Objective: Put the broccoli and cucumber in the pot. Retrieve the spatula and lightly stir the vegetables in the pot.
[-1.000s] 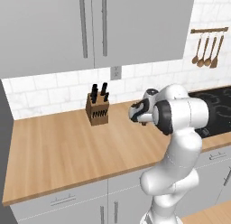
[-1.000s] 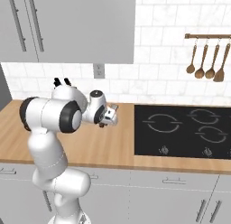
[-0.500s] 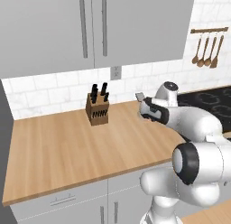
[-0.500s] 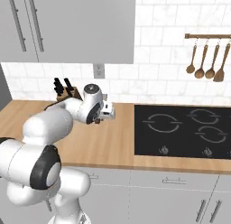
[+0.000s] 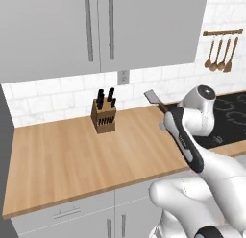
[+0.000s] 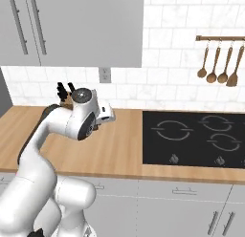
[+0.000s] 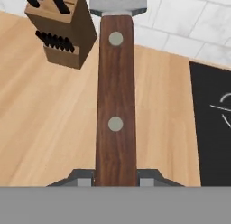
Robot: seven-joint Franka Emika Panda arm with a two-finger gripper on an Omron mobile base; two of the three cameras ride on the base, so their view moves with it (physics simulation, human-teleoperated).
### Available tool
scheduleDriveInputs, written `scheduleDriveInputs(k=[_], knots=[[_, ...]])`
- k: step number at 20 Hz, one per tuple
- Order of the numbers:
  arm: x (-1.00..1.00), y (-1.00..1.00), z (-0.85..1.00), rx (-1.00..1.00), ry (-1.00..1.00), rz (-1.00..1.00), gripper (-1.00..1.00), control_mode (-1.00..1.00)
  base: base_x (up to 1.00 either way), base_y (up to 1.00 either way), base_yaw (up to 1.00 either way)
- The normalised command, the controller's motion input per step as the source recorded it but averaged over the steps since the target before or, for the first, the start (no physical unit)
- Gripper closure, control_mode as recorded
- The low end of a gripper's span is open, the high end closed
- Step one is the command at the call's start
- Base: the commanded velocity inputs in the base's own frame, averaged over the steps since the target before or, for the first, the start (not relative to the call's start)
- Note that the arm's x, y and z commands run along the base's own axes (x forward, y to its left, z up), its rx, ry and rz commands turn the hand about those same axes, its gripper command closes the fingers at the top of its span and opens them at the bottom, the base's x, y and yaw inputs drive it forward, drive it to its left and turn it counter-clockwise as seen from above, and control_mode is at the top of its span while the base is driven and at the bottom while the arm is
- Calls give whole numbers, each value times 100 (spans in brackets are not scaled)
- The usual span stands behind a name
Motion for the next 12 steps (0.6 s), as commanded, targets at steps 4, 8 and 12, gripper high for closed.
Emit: scheduleDriveInputs(k=[4, 8, 12], knots=[[-94, 0, 48, -16, -1, 18, 100, -100, 0, 0, 0], [-75, 0, 70, -11, 0, 15, 100, -100, 0, 0, 0], [-48, 0, 86, -7, 0, 14, 100, -100, 0, 0, 0]])
